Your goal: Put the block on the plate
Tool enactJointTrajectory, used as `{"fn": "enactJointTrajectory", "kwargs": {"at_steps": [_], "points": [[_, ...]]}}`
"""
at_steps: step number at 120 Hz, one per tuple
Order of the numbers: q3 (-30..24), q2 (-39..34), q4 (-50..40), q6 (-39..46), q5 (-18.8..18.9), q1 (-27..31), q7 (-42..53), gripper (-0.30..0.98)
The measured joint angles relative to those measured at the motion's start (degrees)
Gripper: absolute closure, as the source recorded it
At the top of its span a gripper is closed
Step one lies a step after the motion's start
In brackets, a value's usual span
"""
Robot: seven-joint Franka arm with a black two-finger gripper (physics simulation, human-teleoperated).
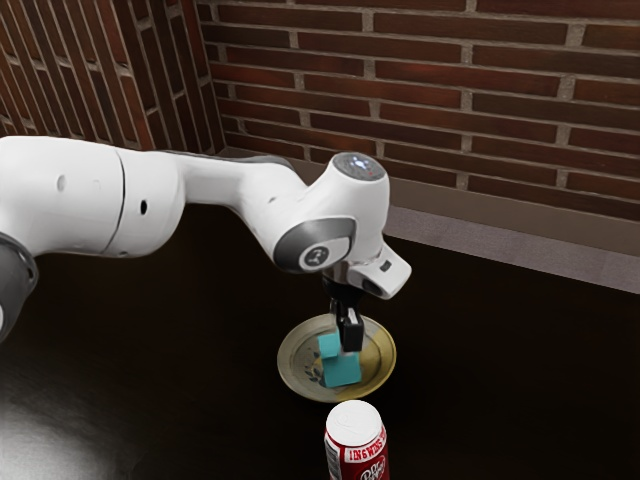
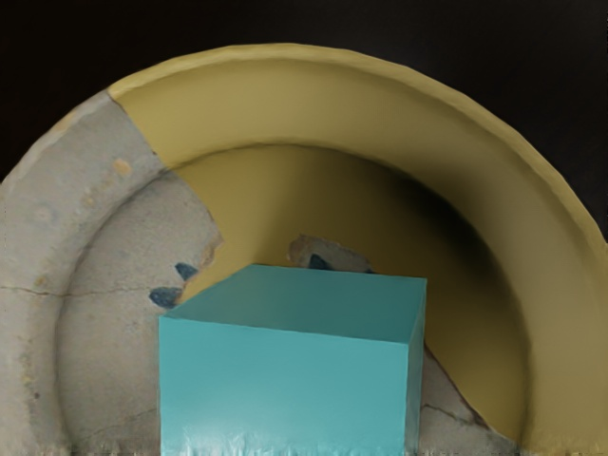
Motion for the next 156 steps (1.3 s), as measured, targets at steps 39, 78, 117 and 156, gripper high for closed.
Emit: {"fn": "enactJointTrajectory", "kwargs": {"at_steps": [39, 78, 117, 156], "points": [[0.08, -3.84, 3.11, -4.40, -0.32, 0.42, -1.10, 0.01], [0.96, -8.37, 8.02, -12.18, -0.81, 1.48, -0.66, 0.00], [4.81, -12.75, 12.62, -19.80, -2.54, 8.34, -2.31, 0.00], [12.79, -14.45, 16.70, -26.22, -5.92, 18.43, -7.32, 0.00]]}}
